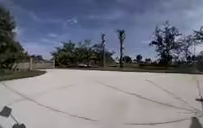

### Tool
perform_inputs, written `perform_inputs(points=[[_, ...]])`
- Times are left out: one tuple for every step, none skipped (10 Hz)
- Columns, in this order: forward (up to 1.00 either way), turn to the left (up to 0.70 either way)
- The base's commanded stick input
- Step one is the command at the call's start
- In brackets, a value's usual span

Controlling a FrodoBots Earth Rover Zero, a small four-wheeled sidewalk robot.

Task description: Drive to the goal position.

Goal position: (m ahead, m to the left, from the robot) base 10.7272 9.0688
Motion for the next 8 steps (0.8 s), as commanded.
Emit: perform_inputs(points=[[0.85, 0.00], [0.85, 0.00], [0.85, 0.00], [0.85, 0.00], [0.85, 0.00], [0.85, 0.00], [0.85, 0.00], [0.85, 0.00]])
